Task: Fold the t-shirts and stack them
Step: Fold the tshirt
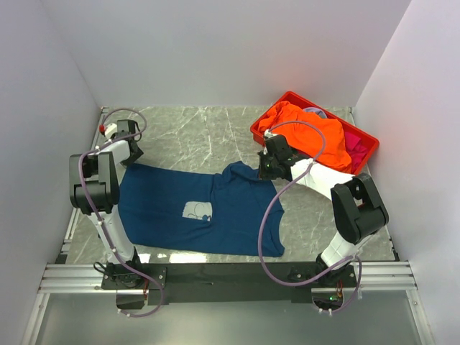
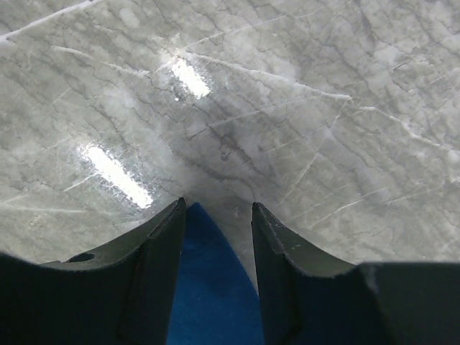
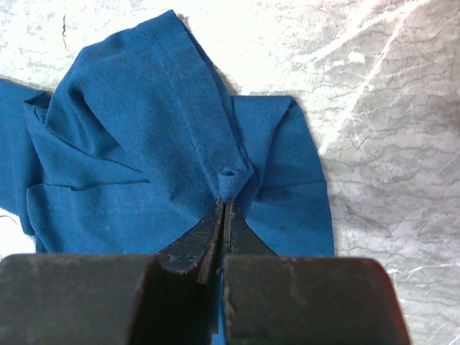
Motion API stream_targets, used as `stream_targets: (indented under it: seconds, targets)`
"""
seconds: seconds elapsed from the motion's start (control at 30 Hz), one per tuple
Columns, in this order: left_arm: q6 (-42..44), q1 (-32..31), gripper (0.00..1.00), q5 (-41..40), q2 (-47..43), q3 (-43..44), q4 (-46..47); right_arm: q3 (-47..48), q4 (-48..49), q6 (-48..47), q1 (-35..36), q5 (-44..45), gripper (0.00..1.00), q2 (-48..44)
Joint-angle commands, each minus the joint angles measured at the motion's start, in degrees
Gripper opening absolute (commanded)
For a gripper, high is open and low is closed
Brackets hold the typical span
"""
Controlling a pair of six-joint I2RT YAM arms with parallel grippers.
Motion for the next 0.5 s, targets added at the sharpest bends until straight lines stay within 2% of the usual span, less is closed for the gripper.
stream_targets:
  seconds: [0.0,0.47]
  targets:
    - [1.49,0.74,0.48,0.33,-1.46,1.27,-1.32,0.08,2.05,0.21,0.30,-0.07,0.00,-1.55]
    - [0.26,0.83,0.50,-1.08,-7.08,-2.95,2.37,0.08,1.70,0.12,0.30,-0.51,0.00,-1.02]
